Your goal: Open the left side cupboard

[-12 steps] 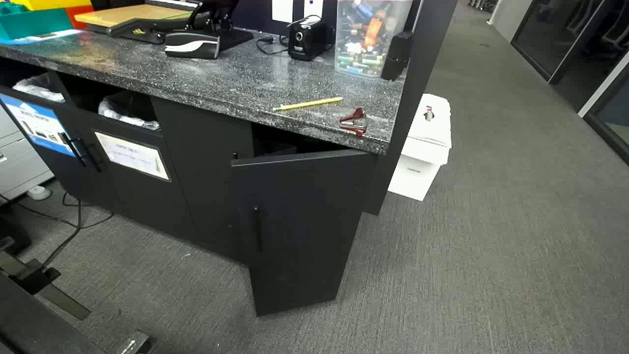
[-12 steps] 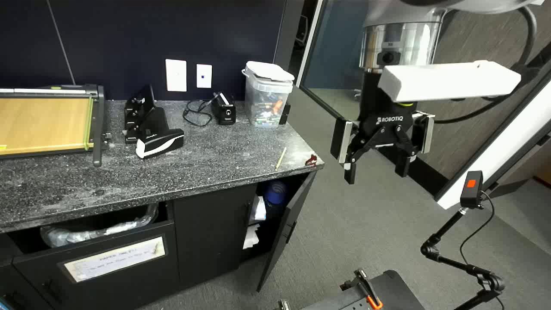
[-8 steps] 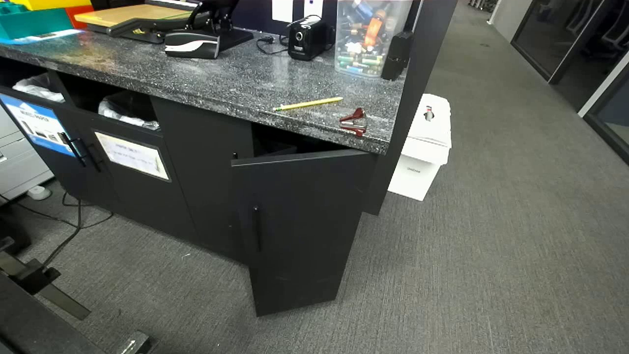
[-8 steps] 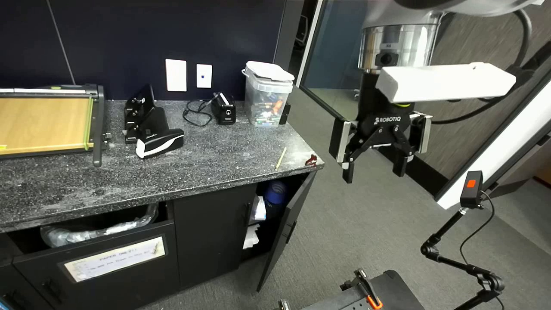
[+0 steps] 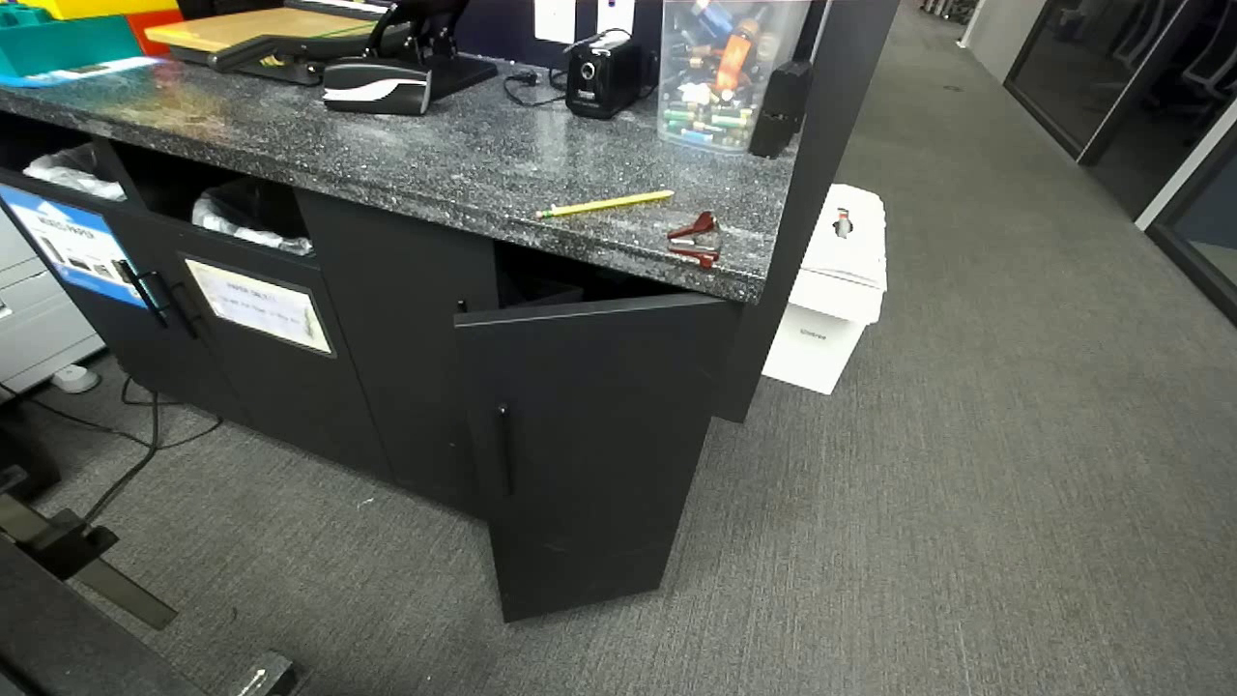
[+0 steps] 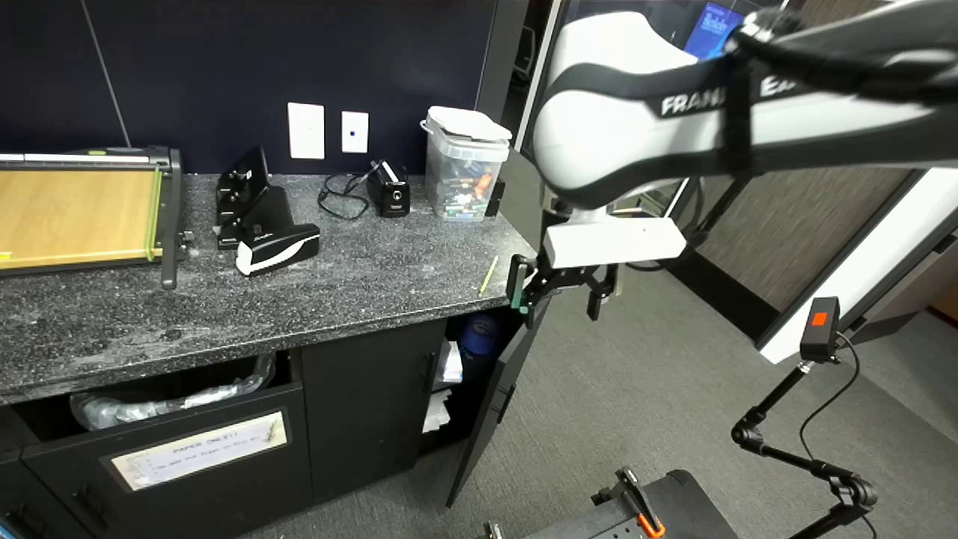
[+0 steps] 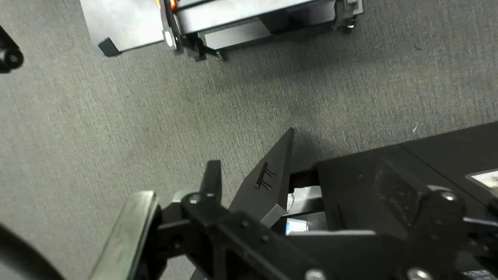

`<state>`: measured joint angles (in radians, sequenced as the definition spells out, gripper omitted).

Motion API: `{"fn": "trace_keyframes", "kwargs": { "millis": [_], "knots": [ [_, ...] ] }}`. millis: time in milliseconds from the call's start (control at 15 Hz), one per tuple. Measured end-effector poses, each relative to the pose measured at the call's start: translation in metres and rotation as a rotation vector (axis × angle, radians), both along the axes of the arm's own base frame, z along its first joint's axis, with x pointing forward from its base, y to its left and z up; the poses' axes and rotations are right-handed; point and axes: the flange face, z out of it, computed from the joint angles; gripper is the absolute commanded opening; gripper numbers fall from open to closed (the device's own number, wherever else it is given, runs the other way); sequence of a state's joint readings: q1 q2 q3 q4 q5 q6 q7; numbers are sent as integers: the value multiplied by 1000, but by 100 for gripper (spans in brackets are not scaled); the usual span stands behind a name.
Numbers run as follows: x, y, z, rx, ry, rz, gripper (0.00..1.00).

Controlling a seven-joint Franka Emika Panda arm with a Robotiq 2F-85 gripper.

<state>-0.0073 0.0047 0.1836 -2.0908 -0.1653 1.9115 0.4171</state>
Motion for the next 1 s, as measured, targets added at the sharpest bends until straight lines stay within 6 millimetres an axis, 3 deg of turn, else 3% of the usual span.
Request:
{"fn": "trace_keyframes", "kwargs": {
  "millis": [267, 400, 800, 1000],
  "knots": [
    [45, -13, -100, 18, -46, 25, 100],
    [65, -9, -142, 35, -74, 40, 100],
    [126, 33, -231, 72, -193, 110, 100],
    [146, 38, -281, 64, -241, 133, 100]
  ]
}}
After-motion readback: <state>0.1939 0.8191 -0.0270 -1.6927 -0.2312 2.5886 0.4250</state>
